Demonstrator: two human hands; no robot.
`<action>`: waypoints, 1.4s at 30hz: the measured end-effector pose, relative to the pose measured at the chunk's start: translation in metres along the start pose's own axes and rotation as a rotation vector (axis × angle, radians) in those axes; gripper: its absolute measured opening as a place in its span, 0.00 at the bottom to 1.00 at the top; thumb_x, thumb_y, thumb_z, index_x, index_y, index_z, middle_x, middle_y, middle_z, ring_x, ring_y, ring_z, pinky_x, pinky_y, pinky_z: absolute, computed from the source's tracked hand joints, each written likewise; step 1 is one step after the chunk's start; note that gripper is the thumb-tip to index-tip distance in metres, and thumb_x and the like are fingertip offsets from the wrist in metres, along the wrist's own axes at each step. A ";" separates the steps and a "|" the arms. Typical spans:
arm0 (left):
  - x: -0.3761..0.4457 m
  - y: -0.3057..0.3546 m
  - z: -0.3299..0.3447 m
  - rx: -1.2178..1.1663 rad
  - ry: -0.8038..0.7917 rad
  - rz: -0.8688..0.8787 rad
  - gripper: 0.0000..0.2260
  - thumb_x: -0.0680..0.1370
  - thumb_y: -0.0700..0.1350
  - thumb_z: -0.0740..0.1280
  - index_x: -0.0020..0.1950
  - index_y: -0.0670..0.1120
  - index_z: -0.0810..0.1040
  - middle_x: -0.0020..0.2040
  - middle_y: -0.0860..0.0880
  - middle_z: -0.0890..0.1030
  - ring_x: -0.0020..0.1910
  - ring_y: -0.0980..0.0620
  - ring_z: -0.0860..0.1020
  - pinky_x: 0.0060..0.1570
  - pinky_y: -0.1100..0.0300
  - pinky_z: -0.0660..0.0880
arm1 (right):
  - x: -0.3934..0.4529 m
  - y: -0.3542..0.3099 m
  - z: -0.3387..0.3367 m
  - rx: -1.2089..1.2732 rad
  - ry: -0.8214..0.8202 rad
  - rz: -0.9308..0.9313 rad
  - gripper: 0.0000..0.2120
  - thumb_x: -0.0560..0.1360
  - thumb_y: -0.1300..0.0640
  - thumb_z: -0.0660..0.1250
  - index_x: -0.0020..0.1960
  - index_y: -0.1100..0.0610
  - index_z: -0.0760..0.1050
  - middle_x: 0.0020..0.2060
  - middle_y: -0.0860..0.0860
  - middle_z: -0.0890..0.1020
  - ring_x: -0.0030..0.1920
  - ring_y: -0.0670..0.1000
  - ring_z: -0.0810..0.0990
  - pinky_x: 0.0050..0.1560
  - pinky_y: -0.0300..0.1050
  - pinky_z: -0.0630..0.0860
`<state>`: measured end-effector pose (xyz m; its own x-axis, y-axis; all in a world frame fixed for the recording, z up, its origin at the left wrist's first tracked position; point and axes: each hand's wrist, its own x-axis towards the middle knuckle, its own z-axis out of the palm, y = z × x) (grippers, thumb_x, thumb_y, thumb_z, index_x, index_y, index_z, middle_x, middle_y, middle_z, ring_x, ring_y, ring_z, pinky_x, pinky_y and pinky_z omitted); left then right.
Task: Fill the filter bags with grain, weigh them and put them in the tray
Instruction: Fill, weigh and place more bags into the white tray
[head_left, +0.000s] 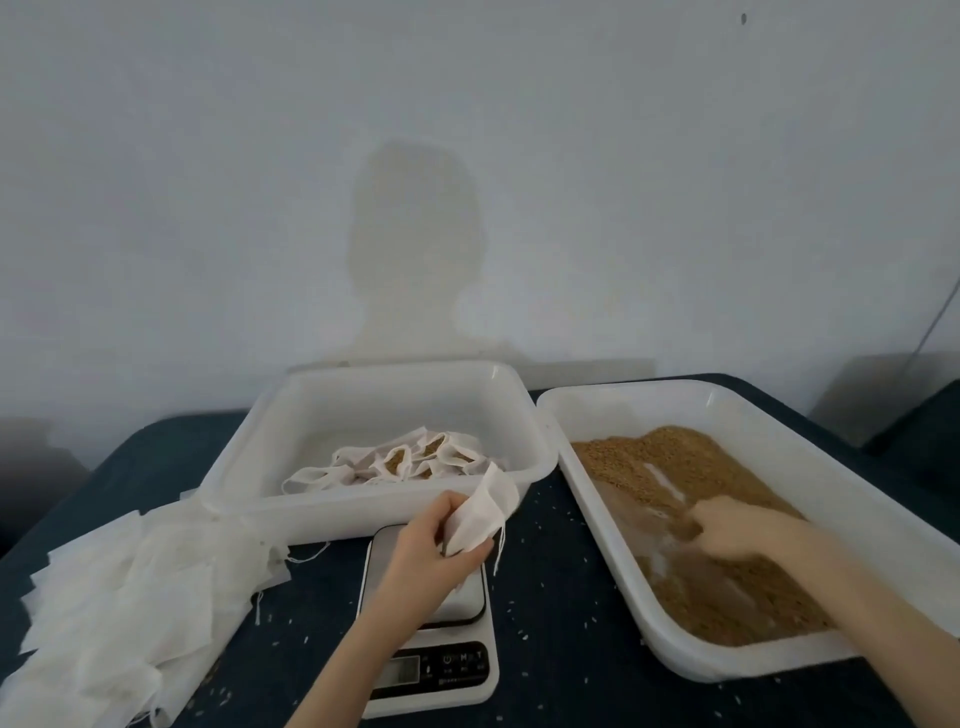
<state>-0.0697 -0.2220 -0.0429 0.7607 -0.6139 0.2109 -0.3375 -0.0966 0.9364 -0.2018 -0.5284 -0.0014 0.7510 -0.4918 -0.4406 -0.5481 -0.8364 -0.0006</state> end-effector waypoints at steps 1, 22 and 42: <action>0.001 0.000 0.003 0.007 -0.006 0.001 0.11 0.72 0.42 0.73 0.49 0.53 0.75 0.42 0.57 0.78 0.37 0.59 0.77 0.34 0.65 0.76 | 0.001 0.003 0.006 -0.007 -0.066 -0.027 0.19 0.74 0.38 0.66 0.52 0.54 0.77 0.47 0.47 0.80 0.40 0.45 0.77 0.36 0.35 0.71; 0.007 -0.008 0.019 0.012 -0.057 0.020 0.09 0.73 0.40 0.72 0.48 0.51 0.76 0.40 0.56 0.79 0.36 0.60 0.76 0.35 0.64 0.74 | 0.000 0.060 0.000 -0.086 0.066 -0.084 0.20 0.74 0.67 0.65 0.57 0.45 0.80 0.55 0.41 0.79 0.54 0.42 0.78 0.57 0.40 0.77; 0.000 -0.006 0.010 0.059 -0.078 -0.008 0.09 0.73 0.43 0.72 0.48 0.55 0.75 0.40 0.63 0.78 0.39 0.64 0.76 0.39 0.70 0.72 | -0.030 0.042 -0.052 0.385 0.171 -0.358 0.17 0.74 0.64 0.69 0.58 0.46 0.77 0.55 0.45 0.81 0.56 0.51 0.80 0.59 0.46 0.77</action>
<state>-0.0733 -0.2294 -0.0517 0.7187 -0.6721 0.1784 -0.3651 -0.1464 0.9194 -0.2278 -0.5612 0.0587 0.9468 -0.2519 -0.2001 -0.3181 -0.8257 -0.4658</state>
